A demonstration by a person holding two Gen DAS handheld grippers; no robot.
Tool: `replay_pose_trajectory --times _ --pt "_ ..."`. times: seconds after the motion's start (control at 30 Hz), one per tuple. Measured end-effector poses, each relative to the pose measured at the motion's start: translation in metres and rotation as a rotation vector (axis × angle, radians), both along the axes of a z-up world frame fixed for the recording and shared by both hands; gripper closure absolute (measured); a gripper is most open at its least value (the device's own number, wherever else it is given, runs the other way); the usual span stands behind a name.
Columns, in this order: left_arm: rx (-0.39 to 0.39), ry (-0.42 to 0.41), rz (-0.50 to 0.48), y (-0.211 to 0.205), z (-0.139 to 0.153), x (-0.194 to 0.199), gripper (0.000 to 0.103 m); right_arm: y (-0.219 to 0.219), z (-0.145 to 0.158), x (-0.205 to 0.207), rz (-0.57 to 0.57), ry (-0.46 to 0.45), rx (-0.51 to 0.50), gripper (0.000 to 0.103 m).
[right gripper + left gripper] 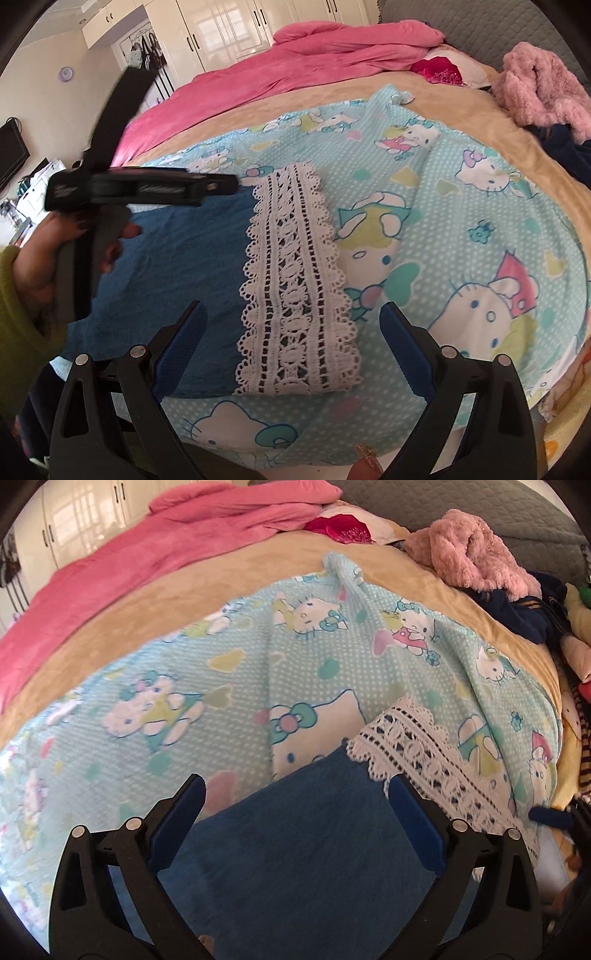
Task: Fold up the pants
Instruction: 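Grasp the white lace trim with the left gripper while the right gripper grasps it too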
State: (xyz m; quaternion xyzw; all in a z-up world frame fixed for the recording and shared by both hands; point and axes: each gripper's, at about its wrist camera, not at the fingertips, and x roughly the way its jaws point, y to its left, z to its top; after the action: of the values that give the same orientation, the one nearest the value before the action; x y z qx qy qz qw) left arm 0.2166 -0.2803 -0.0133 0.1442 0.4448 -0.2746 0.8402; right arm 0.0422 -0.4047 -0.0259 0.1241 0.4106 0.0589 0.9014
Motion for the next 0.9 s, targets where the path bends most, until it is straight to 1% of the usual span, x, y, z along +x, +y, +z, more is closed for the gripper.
replay_pose_trajectory --times 0.03,0.13,0.23,0.3,0.37,0.4,0.47,0.5,0.53,0.57,0.6,0.63,0.67,0.7,0.73,0.77,0.8,0.9 --pt "-0.003 0.002 -0.003 -0.002 -0.002 0.002 0.01 0.0 -0.001 0.001 0.003 0.004 0.005 0.009" --pt "-0.003 0.016 -0.026 -0.01 -0.013 0.011 0.014 0.001 -0.006 0.004 0.0 0.022 0.01 0.009" --pt "0.0 0.034 -0.051 -0.014 -0.022 0.013 0.024 0.0 -0.009 0.005 -0.001 0.032 0.013 0.009" --pt "-0.045 0.086 -0.066 -0.015 -0.027 0.015 0.037 -0.002 -0.007 0.007 -0.008 0.028 0.026 0.009" --pt "-0.056 0.091 -0.07 -0.016 -0.03 0.013 0.04 -0.002 -0.006 0.01 -0.005 0.027 0.038 0.009" --pt "-0.058 0.093 -0.075 -0.017 -0.03 0.013 0.044 -0.001 -0.007 0.011 0.001 0.03 0.039 0.009" --pt "-0.05 0.088 -0.084 -0.02 -0.031 0.01 0.047 0.003 -0.011 0.014 0.024 0.048 0.036 0.01" --pt "-0.045 0.085 -0.09 -0.022 -0.031 0.009 0.052 0.006 -0.013 0.015 0.032 0.057 0.03 0.013" --pt "-0.045 0.085 -0.096 -0.023 -0.031 0.007 0.054 0.009 -0.015 0.016 0.032 0.064 0.016 0.015" --pt "-0.043 0.088 -0.103 -0.024 -0.031 0.006 0.062 0.01 -0.014 0.016 0.033 0.064 0.01 0.021" --pt "-0.046 0.098 -0.115 -0.025 -0.031 0.004 0.079 0.012 -0.014 0.016 0.035 0.061 0.0 0.029" --pt "-0.059 0.119 -0.132 -0.027 -0.031 0.001 0.086 0.012 -0.013 0.017 0.031 0.061 -0.013 0.035" --pt "-0.043 0.108 -0.136 -0.03 -0.03 -0.003 0.086 0.012 -0.013 0.018 0.028 0.06 -0.025 0.048" --pt "-0.012 0.085 -0.145 -0.033 -0.031 -0.007 0.087 0.011 -0.013 0.018 0.027 0.056 -0.024 0.058" --pt "0.014 0.069 -0.155 -0.036 -0.031 -0.01 0.088 0.01 -0.012 0.018 0.033 0.051 -0.012 0.061" --pt "0.017 0.068 -0.158 -0.036 -0.03 -0.011 0.091 0.01 -0.01 0.018 0.049 0.044 0.001 0.071" --pt "0.013 0.072 -0.155 -0.035 -0.029 -0.011 0.093 0.012 -0.009 0.018 0.069 0.041 0.012 0.075" --pt "-0.029 0.09 -0.132 -0.025 -0.023 -0.01 0.097 0.022 0.001 0.017 0.104 0.013 0.004 0.076"
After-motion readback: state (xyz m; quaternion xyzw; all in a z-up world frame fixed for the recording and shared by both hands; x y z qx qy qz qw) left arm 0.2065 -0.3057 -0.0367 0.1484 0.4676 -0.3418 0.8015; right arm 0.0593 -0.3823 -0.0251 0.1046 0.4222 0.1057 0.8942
